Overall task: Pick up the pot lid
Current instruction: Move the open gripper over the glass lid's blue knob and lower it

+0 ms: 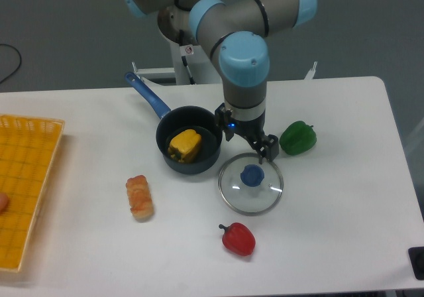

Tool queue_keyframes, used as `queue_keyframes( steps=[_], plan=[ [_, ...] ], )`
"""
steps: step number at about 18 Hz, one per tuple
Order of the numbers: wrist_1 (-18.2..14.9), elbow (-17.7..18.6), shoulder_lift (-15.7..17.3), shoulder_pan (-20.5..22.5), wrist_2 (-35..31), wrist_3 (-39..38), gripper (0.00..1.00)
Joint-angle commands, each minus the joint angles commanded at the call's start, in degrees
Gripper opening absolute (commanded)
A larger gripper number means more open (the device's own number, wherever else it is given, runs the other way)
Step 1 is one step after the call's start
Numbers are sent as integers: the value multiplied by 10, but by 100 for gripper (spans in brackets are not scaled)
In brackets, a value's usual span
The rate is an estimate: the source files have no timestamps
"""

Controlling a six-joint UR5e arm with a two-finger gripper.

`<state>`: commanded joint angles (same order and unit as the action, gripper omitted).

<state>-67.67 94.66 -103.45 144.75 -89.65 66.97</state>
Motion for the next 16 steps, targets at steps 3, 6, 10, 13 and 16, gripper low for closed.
queue_keyframes(
  steps=[3, 6, 10, 13, 16],
  plan=[
    [1, 0, 0, 3, 12, 0, 100],
    [5, 4, -3, 1, 11, -5, 100],
    [39, 33, -12, 22, 12, -4, 100],
    [51, 33, -17, 24, 13, -9, 100],
    [77, 35, -35, 25, 10, -37, 100]
  ],
)
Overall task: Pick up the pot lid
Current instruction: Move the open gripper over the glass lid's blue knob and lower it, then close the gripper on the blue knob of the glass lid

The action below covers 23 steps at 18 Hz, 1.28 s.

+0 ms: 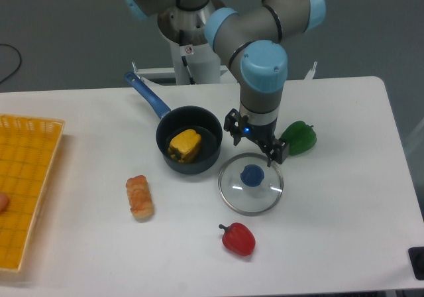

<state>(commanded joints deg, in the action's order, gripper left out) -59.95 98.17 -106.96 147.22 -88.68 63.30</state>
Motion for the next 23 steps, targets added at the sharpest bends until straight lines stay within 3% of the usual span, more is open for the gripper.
queue_keyframes(
  steps=[4, 9, 23],
  plan=[
    [23, 5, -20, -2, -5, -55, 100],
    [36, 19, -41, -1, -48, -62, 100],
    [45, -18, -98, -25, -50, -57, 100]
  ],
)
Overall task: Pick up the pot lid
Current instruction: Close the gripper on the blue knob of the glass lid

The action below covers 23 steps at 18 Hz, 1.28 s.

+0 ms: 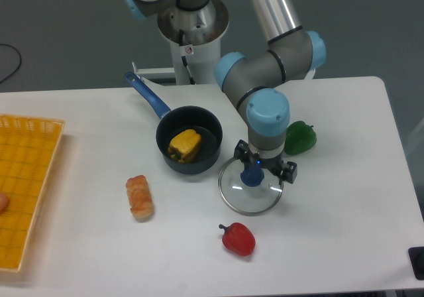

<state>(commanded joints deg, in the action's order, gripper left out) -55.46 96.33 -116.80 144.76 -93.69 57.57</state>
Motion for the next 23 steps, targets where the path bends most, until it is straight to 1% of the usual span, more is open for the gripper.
queue_keyframes(
  steps=[4, 21, 23],
  plan=[
    [-1, 3, -6, -7, -3, 1, 100],
    [-3, 25, -6, -9, -11, 9, 100],
    [-3, 28, -6, -9, -19, 22, 100]
  ],
)
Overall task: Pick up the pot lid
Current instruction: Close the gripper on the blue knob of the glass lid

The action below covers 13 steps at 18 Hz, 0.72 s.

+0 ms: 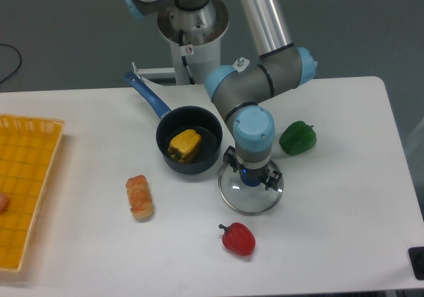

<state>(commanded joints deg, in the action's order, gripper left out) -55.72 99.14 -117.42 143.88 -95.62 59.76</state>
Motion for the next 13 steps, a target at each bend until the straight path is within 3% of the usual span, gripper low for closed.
queue_keyframes(
  steps=[6, 13],
  plan=[
    [-2, -1, 3, 1, 0, 3, 78],
    [-3, -4, 4, 2, 0, 1, 62]
  ],
)
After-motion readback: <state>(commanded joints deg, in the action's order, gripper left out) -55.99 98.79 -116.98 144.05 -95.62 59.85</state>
